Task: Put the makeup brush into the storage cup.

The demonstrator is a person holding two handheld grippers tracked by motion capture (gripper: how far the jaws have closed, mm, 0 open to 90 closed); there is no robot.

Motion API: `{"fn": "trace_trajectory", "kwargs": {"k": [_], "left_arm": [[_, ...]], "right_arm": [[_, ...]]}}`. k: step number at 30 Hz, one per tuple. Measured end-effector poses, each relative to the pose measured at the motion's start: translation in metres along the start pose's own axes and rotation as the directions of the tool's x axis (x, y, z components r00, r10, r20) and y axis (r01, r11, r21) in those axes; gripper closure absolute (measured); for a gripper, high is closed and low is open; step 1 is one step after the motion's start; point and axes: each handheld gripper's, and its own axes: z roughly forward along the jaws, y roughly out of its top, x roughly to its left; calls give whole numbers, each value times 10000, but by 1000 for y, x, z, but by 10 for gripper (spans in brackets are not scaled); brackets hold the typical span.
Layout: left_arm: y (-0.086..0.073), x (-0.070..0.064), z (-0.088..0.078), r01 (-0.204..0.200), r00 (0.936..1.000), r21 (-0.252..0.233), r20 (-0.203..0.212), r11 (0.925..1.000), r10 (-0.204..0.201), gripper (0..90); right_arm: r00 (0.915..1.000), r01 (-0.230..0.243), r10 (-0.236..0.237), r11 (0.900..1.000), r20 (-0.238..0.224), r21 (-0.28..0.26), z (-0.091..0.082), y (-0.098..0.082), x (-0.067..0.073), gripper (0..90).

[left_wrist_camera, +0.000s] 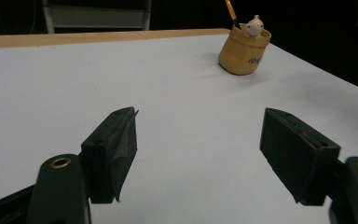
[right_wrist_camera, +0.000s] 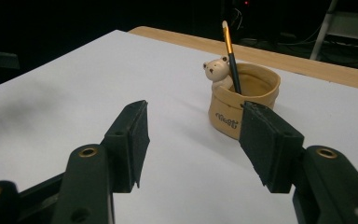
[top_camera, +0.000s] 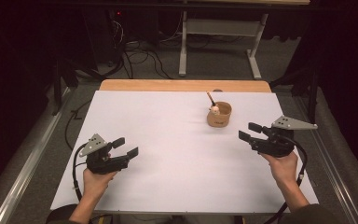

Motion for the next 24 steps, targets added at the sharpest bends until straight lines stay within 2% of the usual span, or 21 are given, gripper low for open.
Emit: {"fn": "trace_trajectory", "kwargs": {"k": [24], "left_arm": [[0, 0, 0, 6, 10000, 3, 10, 10000, -6, 278]], "right_arm": [[9994, -54, 54, 10000, -334, 14, -2, -17, 13, 447]]}}
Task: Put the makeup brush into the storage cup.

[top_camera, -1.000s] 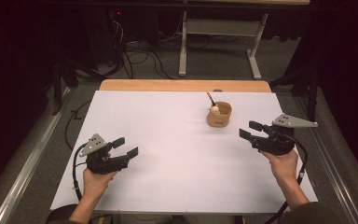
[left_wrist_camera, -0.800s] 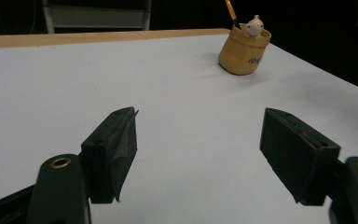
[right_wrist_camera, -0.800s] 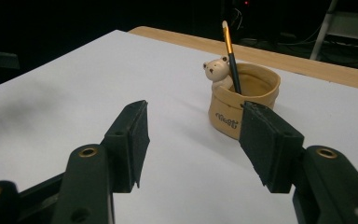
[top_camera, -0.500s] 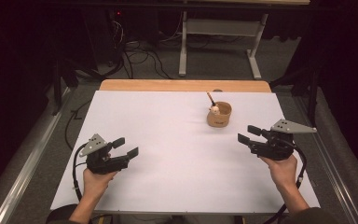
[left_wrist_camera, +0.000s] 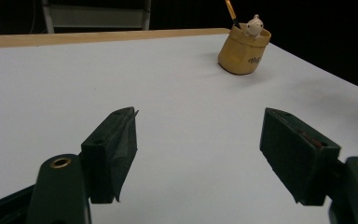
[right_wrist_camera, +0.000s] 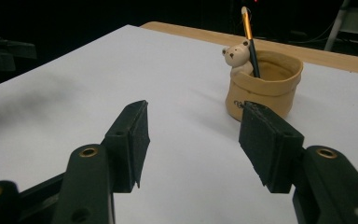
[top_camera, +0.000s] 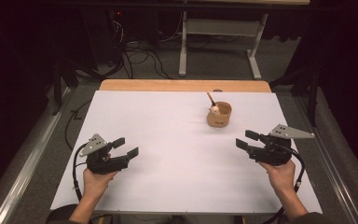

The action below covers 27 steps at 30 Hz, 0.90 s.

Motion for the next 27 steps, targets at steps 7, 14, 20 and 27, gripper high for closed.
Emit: {"fn": "trace_trajectory", "kwargs": {"k": [7, 14, 20, 27], "left_arm": [[0, 0, 0, 15, 10000, -3, 0, 10000, -15, 279], [0, 0, 0, 25, 10000, 5, 1, 10000, -25, 278], [0, 0, 0, 28, 10000, 3, 5, 10000, -28, 278], [0, 0, 0, 36, 10000, 17, 8, 10000, -36, 278]], "right_arm": [[10000, -48, 48, 10000, -58, 37, 0, -6, 1, 447], [9999, -20, 22, 9999, -104, 114, 0, -10, 5, 447], [9999, -1, 2, 10000, -126, 86, -1, -12, 8, 447], [9998, -42, 43, 10000, -190, 65, -1, -17, 8, 446]]}}
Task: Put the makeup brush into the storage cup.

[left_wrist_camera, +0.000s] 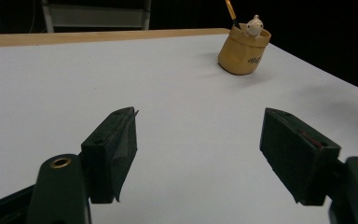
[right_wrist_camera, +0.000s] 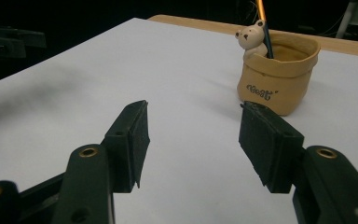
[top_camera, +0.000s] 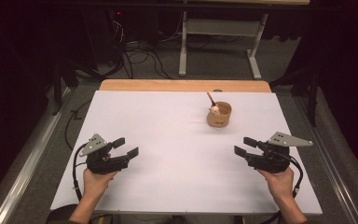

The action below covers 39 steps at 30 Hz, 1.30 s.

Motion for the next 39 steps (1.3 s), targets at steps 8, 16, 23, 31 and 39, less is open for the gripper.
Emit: {"fn": "trace_trajectory", "kwargs": {"k": [8, 16, 23, 31, 39], "left_arm": [[0, 0, 0, 1, 10000, 2, 5, 10000, -1, 278], [0, 0, 0, 2, 10000, 3, 10, 10000, -2, 278], [0, 0, 0, 7, 10000, 3, 14, 10000, -7, 278], [0, 0, 0, 16, 10000, -9, 18, 10000, -16, 279], [0, 0, 0, 13, 10000, -17, 20, 10000, -13, 278]], "right_arm": [[9999, -105, 105, 9999, -9, -19, 0, -4, 1, 447], [9996, 171, -173, 9998, 230, 87, 0, -7, 3, 446], [9987, 290, -295, 9995, 424, 116, 0, -10, 4, 446], [9971, 310, -313, 9995, 692, 59, 1, -14, 1, 440], [9954, 269, -272, 9996, 924, 47, 0, -17, -1, 441]]}}
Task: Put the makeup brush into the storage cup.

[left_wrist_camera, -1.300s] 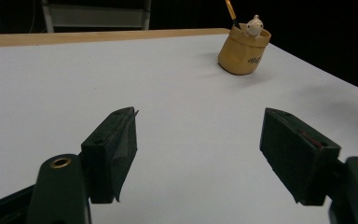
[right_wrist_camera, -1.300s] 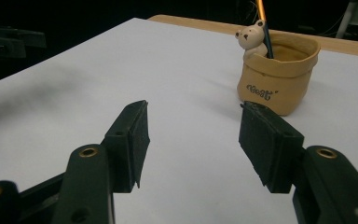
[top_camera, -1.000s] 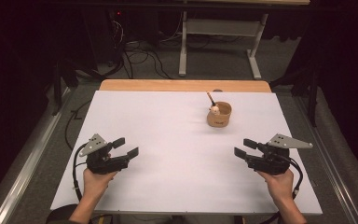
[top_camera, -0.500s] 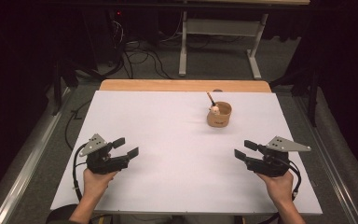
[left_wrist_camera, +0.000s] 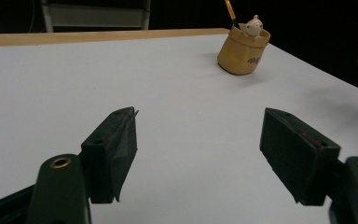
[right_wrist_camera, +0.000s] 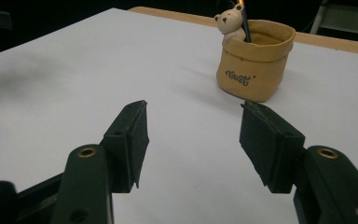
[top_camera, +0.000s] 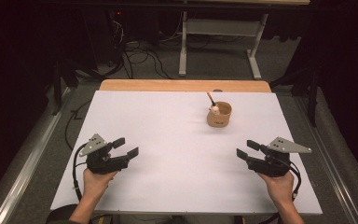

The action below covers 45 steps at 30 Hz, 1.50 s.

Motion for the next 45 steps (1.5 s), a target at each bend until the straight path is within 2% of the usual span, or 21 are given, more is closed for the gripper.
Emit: {"fn": "trace_trajectory", "kwargs": {"k": [13, 23, 35, 42, 45], "left_arm": [[0, 0, 0, -25, 10000, -17, 10, 10000, 25, 279], [0, -1, 0, -30, 10000, -34, 13, 10000, 30, 279], [0, 0, 0, -72, 10000, 30, 19, 10000, 72, 279], [0, 0, 0, -32, 10000, 54, 21, 10000, 32, 279], [0, 0, 1, -31, 10000, 59, 15, 10000, 31, 279]], "right_arm": [[9992, -85, 82, 9999, 387, 71, 5, -8, -5, 440], [9989, 33, -47, 9995, 460, 316, 12, -12, -4, 439], [9983, -161, 132, 9986, 571, 505, 18, -16, -6, 439], [9980, -58, 17, 9979, 633, 644, 21, -19, -6, 438], [9960, -157, 111, 9986, 889, 515, 21, -20, -6, 400]]}}
